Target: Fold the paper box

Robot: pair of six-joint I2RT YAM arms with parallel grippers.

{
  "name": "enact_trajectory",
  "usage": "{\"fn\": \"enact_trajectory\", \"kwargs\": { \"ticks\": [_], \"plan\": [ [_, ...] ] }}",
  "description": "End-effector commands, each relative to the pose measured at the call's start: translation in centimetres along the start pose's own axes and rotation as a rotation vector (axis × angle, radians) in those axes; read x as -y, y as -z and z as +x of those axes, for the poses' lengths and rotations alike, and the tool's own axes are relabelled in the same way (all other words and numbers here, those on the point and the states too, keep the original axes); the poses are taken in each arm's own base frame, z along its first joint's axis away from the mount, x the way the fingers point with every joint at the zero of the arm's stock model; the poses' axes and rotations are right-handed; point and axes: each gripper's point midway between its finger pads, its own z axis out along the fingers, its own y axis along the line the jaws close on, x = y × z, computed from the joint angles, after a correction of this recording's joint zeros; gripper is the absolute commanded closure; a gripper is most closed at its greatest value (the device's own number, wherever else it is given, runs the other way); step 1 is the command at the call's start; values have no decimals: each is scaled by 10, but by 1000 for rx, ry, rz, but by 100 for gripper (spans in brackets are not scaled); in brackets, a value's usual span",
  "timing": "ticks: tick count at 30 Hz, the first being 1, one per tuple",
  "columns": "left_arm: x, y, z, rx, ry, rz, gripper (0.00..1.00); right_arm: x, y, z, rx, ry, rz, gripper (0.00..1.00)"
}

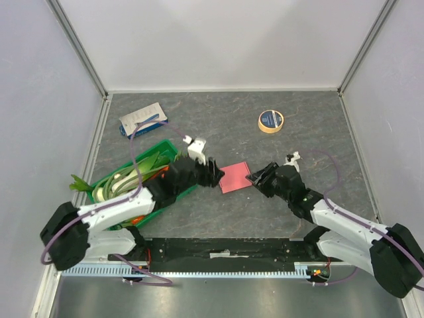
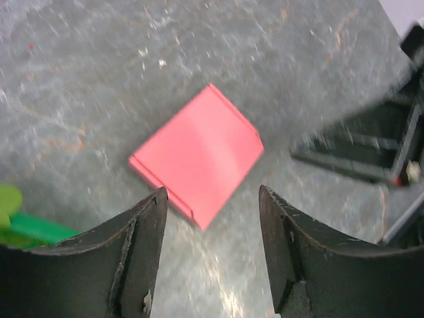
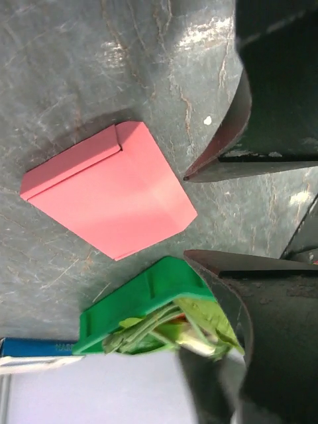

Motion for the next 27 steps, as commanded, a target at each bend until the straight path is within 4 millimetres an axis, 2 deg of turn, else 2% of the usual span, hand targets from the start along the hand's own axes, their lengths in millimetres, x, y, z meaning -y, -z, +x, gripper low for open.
{"fn": "enact_trajectory", "kwargs": {
  "ticks": [1,2,3,4,5,6,7,8,9,10,11,15,16,19,27],
  "plan": [
    [2,-39,-27,-99,35,76,40,10,2,11,-115,356,102,51],
    [-7,-47,-21,-151,34,40,44,8,1,13,-133,446,107,55],
    [-20,-67,-3,-223,37,-7,50,-1,2,12,-139,494,134,56],
    [-20,-78,-20,-217,37,-15,55,2,-2,25,-169,571,164,58],
    [-35,-88,-17,-233,38,-57,57,0,-4,30,-190,650,166,64],
    [-46,-102,-4,-270,36,-79,58,-11,-6,36,-205,691,149,66],
    [-53,-113,-11,-266,29,-83,60,-8,-10,52,-254,758,143,68],
    [-57,-119,-8,-287,33,-84,64,-10,-13,57,-262,806,134,77],
    [-63,-122,-5,-313,39,-102,70,-16,-17,58,-260,896,111,82],
    [-70,-132,-1,-322,33,-114,71,-11,-19,67,-281,958,118,88],
    [-73,-136,0,-324,33,-113,71,-9,-22,70,-286,1000,119,98],
    [-79,-149,10,-378,23,-119,79,-3,-29,86,-328,1127,124,100],
    [-79,-150,10,-379,21,-116,80,5,-32,90,-341,1129,148,100],
    [-83,-154,20,-401,23,-125,82,11,-37,100,-352,1119,169,100],
    [-92,-157,47,-462,30,-140,90,7,-50,103,-233,1112,221,100]
  ]
}}
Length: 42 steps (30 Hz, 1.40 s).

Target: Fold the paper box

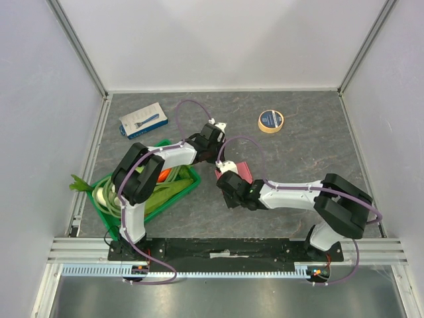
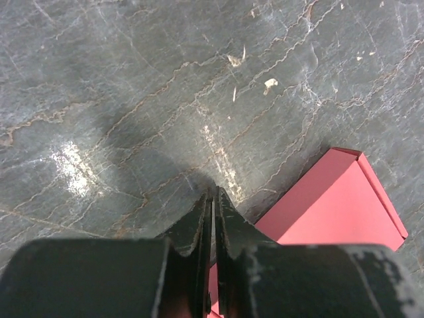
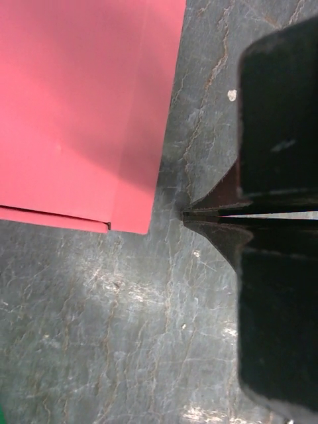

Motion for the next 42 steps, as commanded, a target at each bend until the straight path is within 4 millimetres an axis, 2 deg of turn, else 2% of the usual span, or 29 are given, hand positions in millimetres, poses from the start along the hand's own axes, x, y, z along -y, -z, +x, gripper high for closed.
{"fn": "enact_trajectory", "kwargs": {
  "ticks": [1,5,7,8,9,13,14,16,17,19,23,35,42],
  "plan": [
    [1,-7,7,-34,-41,18,91,3,-3,-25,116,-35,112,100],
    [-4,-8,12,-53,-36,-1,92,18,0,-18,126,-100,217,100],
    [-7,-7,16,-62,-34,-17,96,20,3,-15,125,-212,252,100],
    [-8,-7,18,-71,-31,-23,98,28,7,-4,91,-254,298,100],
    [-9,-6,21,-88,-25,-35,98,23,9,-4,93,-359,305,100],
    [-16,-6,31,-112,18,-76,98,8,11,3,65,-553,288,100],
    [-17,-5,33,-112,23,-80,98,9,13,10,34,-560,312,100],
    [-20,-4,37,-117,30,-101,98,3,11,10,8,-621,335,100],
    [-21,-3,37,-116,32,-107,98,1,12,8,-6,-633,347,100],
    [-22,-2,39,-118,33,-113,98,0,5,15,-43,-635,373,100],
    [-21,0,41,-118,35,-113,98,-7,-3,12,-46,-673,369,100],
    [-22,0,45,-131,26,-110,98,29,-4,4,38,-788,428,100],
    [-21,0,45,-134,22,-104,98,32,-7,0,41,-813,407,100]
  ]
}}
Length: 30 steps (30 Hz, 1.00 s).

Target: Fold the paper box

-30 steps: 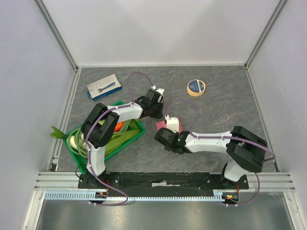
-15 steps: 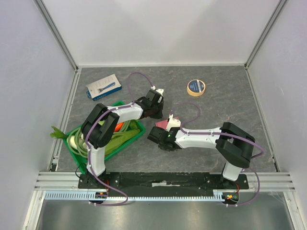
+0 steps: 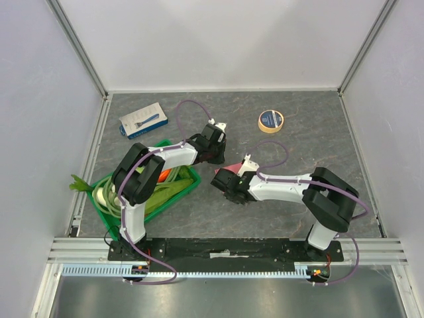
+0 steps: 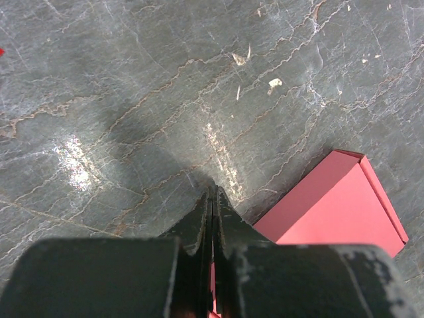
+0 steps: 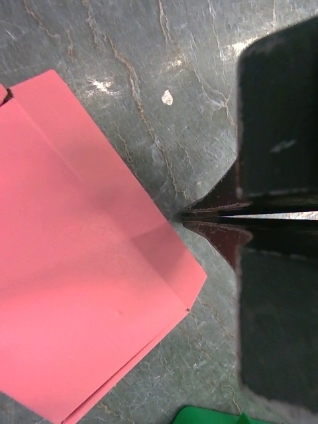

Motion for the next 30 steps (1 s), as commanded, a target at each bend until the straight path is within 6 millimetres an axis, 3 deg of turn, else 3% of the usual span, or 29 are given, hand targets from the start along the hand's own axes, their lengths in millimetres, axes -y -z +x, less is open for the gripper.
{"fn": "enact_trajectory", "kwargs": {
  "ticks": [1,7,9,14,16,19,25,30],
  "plan": [
    [-20,1,45,-140,4,-74,98,10,-6,-5,29,-32,25,100],
    [-14,3,57,-182,1,-44,98,-11,-22,0,-14,-98,-1,100],
    [-4,7,65,-212,2,13,98,-17,-28,-5,2,-129,-5,100],
    [17,17,98,-316,-10,182,98,-13,-55,-13,-16,-226,16,100],
    [14,17,107,-341,-10,182,98,-7,-56,-19,15,-242,20,100],
    [11,18,117,-364,-14,182,98,0,-59,-22,35,-268,15,100],
    [24,27,131,-389,-18,212,98,2,-72,-21,55,-310,-5,100],
    [44,38,151,-420,-45,255,98,-1,-78,-48,189,-369,-57,100]
  ]
}}
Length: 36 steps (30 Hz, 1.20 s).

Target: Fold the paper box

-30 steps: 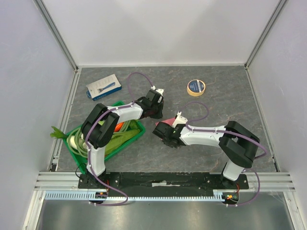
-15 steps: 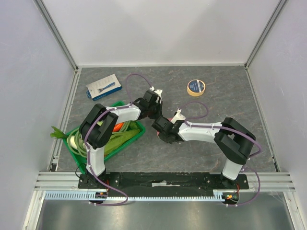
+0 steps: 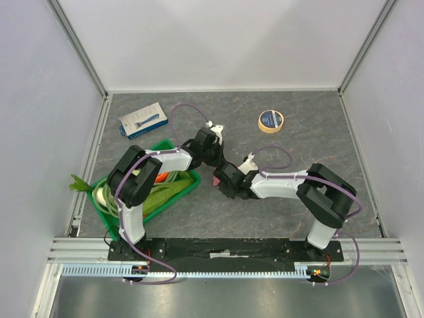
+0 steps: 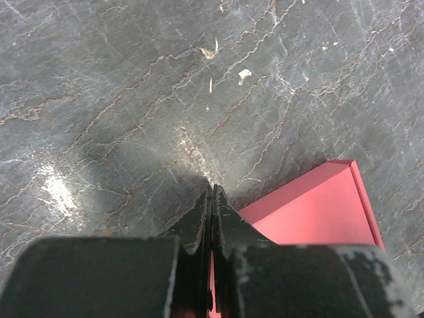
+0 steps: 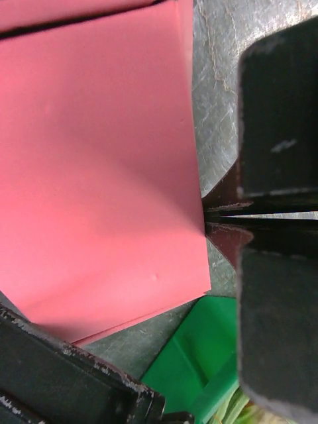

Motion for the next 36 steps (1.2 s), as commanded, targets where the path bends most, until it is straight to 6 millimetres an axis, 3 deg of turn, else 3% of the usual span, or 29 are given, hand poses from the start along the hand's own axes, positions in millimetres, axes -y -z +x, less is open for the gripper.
{"fn": "enact_trajectory", "kwargs": {
  "ticks": [1,7,10,14,17,21,25,29,33,36],
  "plan": [
    [39,36,145,-473,6,101,98,50,-38,-58,287,-80,67,100],
    [46,47,181,-528,11,104,98,62,-35,-75,296,-98,87,100],
    [50,54,185,-509,9,87,98,76,-30,-81,313,-121,98,100],
    [34,48,161,-415,-35,-26,98,86,-22,-67,221,-27,156,100],
    [28,41,131,-352,-53,-75,98,97,-14,-53,119,77,190,100],
    [38,39,83,-266,-48,-61,98,100,8,-44,31,242,182,100],
    [47,47,44,-189,-80,-51,98,117,35,-36,-39,370,169,100],
    [51,48,9,-131,-68,-16,98,141,56,-31,-78,308,174,100],
    [48,18,-5,-125,-106,-36,98,153,65,-47,14,159,164,100],
    [47,-2,-9,-126,-130,-33,98,146,63,-53,37,60,140,100]
  ]
}}
